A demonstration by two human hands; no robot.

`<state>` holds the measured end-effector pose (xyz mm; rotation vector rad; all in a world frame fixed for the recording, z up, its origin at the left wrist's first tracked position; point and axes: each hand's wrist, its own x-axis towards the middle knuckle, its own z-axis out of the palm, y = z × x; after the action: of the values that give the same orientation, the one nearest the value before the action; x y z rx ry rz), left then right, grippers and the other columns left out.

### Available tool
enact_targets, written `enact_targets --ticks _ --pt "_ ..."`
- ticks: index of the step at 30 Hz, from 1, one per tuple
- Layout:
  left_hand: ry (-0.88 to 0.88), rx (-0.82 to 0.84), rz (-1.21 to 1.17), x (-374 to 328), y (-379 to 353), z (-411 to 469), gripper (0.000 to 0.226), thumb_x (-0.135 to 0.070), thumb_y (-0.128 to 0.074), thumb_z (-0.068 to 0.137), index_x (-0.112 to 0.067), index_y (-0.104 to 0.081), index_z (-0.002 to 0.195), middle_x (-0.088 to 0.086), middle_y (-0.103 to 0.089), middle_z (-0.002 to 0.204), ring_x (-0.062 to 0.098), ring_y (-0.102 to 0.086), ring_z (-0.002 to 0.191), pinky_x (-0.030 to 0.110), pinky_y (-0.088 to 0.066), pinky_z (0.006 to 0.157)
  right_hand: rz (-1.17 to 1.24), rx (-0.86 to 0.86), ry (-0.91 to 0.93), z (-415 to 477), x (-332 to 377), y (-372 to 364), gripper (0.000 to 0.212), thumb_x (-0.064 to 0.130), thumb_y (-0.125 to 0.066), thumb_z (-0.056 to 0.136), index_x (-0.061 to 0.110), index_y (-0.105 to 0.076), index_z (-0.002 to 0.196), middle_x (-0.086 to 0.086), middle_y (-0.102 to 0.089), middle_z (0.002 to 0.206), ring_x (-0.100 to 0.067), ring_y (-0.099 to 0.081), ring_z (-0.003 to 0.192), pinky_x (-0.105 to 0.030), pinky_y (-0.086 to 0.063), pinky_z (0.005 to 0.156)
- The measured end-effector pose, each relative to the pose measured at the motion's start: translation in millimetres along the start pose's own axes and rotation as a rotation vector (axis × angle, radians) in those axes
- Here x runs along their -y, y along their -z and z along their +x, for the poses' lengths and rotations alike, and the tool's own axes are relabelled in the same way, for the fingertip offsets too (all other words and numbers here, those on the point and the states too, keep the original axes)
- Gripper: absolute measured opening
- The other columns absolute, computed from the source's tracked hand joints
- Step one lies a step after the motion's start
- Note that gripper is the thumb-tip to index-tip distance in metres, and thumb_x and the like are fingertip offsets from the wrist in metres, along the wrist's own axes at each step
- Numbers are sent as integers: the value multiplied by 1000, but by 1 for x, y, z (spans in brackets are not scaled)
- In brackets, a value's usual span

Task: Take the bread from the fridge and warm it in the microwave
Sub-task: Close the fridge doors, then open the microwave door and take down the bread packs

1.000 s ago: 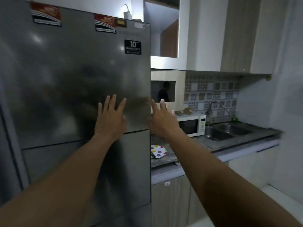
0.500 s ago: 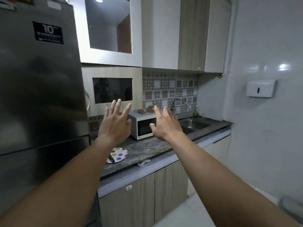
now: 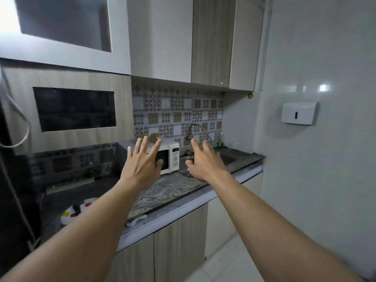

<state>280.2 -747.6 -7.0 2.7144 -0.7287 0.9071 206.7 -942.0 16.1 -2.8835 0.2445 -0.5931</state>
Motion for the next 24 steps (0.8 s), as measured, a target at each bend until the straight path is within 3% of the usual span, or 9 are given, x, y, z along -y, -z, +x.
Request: enact_targets --ticks 10,16,24 --pt "54 56 -6 11 -137 135 66 -46 -33 101 -28 -2 157 15 -3 164 34 2 151 56 -9 120 42 -4 30 155 -72 -77 76 45 -48 99 25 -4 159 -17 -5 165 -35 -11 151 -58 -21 119" --pt "68 89 -18 17 -213 234 65 -46 -30 102 -28 -1 157 15 0 164 34 4 151 55 -6 120 7 -26 68 266 -111 -104 72 40 -49 100 21 -10 158 -18 -17 161 -38 -20 148 -56 -25 117" --pt "111 143 20 27 -324 339 65 -47 -30 101 -28 -1 157 16 -2 164 33 3 151 55 -5 120 53 13 104 405 -168 -173 75 40 -51 99 20 -10 159 -18 -13 163 -38 -13 150 -56 -21 119"
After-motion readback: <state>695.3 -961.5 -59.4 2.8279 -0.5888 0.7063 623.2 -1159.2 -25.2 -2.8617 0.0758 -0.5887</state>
